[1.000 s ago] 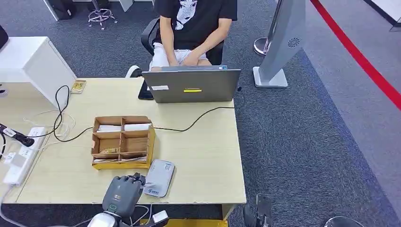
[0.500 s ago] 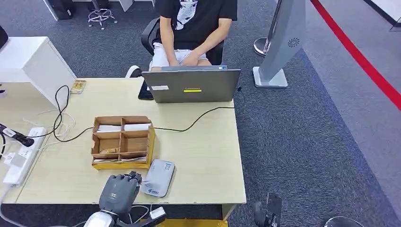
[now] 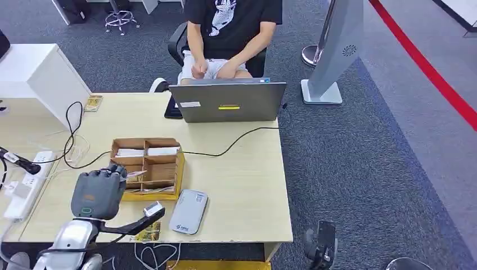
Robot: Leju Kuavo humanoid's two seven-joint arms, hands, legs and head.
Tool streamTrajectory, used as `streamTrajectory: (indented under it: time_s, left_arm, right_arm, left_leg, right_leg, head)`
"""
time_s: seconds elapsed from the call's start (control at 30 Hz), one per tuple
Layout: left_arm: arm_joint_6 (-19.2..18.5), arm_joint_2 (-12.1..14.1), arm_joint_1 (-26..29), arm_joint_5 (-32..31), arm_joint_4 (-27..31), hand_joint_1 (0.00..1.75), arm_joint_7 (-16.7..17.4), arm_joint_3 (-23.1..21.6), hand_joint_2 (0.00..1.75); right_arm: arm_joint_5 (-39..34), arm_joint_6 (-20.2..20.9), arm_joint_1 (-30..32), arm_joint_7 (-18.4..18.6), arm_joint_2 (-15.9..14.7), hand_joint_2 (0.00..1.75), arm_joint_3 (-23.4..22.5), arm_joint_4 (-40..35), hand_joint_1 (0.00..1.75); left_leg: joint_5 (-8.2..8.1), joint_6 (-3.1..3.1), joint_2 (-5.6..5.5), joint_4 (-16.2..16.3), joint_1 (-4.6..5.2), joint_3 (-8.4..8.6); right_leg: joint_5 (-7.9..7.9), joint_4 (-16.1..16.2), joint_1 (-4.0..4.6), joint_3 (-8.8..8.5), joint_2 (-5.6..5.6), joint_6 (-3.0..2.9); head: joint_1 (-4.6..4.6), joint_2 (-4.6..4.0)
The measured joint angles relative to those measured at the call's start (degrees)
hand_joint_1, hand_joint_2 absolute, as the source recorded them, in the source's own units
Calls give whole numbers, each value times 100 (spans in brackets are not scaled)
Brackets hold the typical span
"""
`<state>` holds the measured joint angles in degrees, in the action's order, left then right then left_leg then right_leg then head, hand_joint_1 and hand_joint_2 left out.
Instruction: Pass the card to the sensor for recognition and then transmit it.
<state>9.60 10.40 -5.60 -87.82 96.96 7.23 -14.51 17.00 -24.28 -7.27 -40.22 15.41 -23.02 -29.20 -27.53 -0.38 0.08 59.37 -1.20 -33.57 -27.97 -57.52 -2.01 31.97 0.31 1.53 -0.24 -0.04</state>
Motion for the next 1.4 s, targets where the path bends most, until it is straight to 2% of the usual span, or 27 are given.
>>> streamTrajectory:
  time_s: [0.1, 0.23, 0.4, 0.67, 0.77, 0.9, 1.0, 1.27, 1.3, 1.33, 1.4]
  left_arm:
    - [-68, 118, -247, 0, 0, 175, 40, 72, 175]
    - [-127, 305, -588, 0, 0, 175, 254, 127, 175]
    - [-201, 407, -959, 0, -50, 175, 37, 620, 175]
    - [-206, 449, -1091, 0, -122, 175, -6, 828, 175]
    - [-219, 566, -1107, 0, -164, 175, 217, 835, 175]
    - [-195, 863, -1271, 0, -477, 175, 210, 931, 175]
    - [-197, 993, -1478, 0, -748, 175, 179, 988, 175]
    - [-203, 1045, -1843, 0, -1169, 175, 230, 966, 175]
    - [-203, 1045, -1847, 0, -1180, 68, 230, 953, 175]
    - [-203, 1043, -1847, 0, -1185, 0, 230, 944, 175]
    - [-186, 1037, -1856, 0, -1207, 0, 240, 942, 175]
  right_arm:
    - [39, -24, -43, 0, 0, 175, 92, 46, 0]
    - [109, -15, -62, 0, 0, 175, 228, 112, 0]
    - [179, -24, -65, 0, 0, 175, 365, 164, 0]
    - [181, -24, -70, 0, 0, 175, 461, 201, 0]
    - [206, -44, -69, 0, 0, 175, 479, 214, 0]
    - [149, 52, -55, 0, 0, 175, 496, 221, 0]
    - [190, 55, -43, 0, -2, 175, 496, 230, 0]
    - [90, 22, -31, 0, -2, 175, 558, 238, 0]
    - [57, 28, -29, 0, -6, 175, 558, 238, 0]
    - [33, 28, -30, 0, -9, 175, 555, 238, 0]
    - [28, 13, -34, 0, -22, 175, 553, 241, 0]
  left_leg:
    - [0, -1, -2, 0, 0, 0]
    - [0, -1, -2, 0, 0, -2]
    - [0, -1, -1, 0, 0, -2]
    - [0, -1, -2, 0, 1, -3]
    - [0, -1, 2, 0, 0, -3]
    - [4, -6, 0, 0, -2, -2]
    - [5, -8, 0, -1, -3, -3]
    - [5, -8, 8, 1, -1, -3]
    - [5, -8, 9, 2, -1, -3]
    - [4, -8, 11, 2, -1, -4]
    - [4, -8, 17, 2, -1, -4]
  right_leg:
    - [0, -1, 0, -1, -2, 0]
    - [0, -1, 0, 0, -1, 0]
    - [0, -1, 0, 2, 0, 0]
    - [0, 0, -1, 1, 0, 0]
    - [0, 0, -1, 3, 3, 0]
    - [0, -1, 2, 7, 1, 0]
    - [0, -3, 3, 7, 2, -1]
    - [2, -1, 0, 8, 9, -1]
    - [2, -1, 0, 9, 10, -1]
    - [2, -1, 0, 11, 14, -1]
    - [2, -1, 0, 14, 20, -1]
  head:
    - [0, 0]
    - [4, 0]
    - [4, 0]
    - [7, 0]
    - [4, 0]
    - [6, 0]
    - [4, 0]
    - [7, 0]
    - [6, 0]
    - [7, 0]
    - [4, 0]
